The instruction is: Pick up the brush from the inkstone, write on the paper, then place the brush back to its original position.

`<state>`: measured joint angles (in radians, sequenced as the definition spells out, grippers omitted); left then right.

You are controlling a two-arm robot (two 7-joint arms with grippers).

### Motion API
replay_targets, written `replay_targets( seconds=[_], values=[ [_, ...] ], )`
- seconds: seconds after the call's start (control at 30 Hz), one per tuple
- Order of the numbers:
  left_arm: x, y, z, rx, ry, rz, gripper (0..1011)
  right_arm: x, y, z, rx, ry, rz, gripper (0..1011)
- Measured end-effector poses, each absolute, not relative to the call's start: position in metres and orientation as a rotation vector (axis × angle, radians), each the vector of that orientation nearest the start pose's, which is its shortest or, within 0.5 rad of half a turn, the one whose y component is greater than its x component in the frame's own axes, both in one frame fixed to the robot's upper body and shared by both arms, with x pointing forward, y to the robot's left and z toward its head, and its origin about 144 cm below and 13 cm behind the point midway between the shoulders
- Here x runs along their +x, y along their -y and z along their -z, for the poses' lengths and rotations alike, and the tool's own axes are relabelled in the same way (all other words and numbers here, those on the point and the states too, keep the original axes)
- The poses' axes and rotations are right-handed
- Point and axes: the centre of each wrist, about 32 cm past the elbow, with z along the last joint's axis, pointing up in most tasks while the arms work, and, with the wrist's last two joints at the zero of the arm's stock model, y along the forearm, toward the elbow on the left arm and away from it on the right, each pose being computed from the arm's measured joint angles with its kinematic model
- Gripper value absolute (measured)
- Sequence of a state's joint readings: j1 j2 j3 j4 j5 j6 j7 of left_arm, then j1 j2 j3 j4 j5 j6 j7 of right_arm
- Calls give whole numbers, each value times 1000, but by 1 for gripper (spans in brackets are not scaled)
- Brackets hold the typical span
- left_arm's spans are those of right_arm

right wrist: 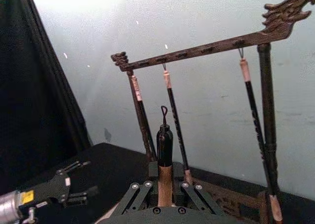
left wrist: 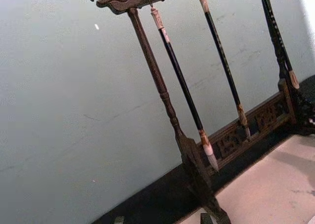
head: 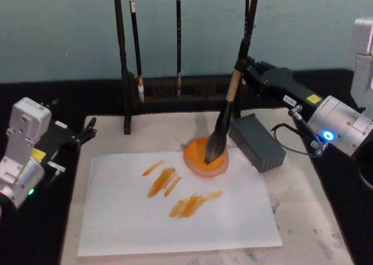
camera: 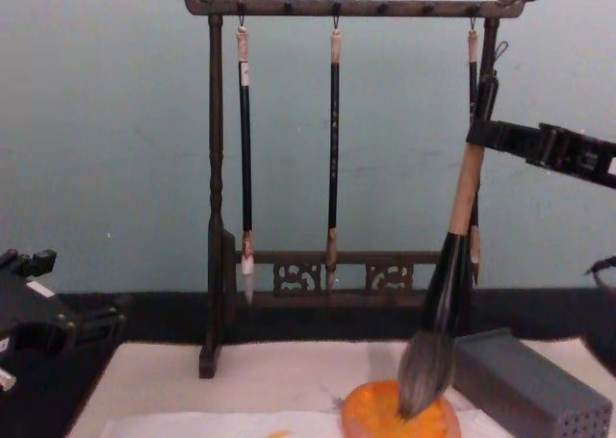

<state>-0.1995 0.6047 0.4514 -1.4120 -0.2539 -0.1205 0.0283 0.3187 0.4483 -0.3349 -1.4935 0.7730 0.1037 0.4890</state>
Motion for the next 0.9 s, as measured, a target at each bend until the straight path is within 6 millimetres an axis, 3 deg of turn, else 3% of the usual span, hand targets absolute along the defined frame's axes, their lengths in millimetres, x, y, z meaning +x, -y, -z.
replay_targets(
  seconds=[0.4,0.9],
  values=[
    [489,-310,-1140,304,285,-1248,1001,510,254,-1201,205,-172,744,177],
    [489,-310,-1140,304,285,-1248,1001,499,230,-1184,245,-190,691,177]
  ],
)
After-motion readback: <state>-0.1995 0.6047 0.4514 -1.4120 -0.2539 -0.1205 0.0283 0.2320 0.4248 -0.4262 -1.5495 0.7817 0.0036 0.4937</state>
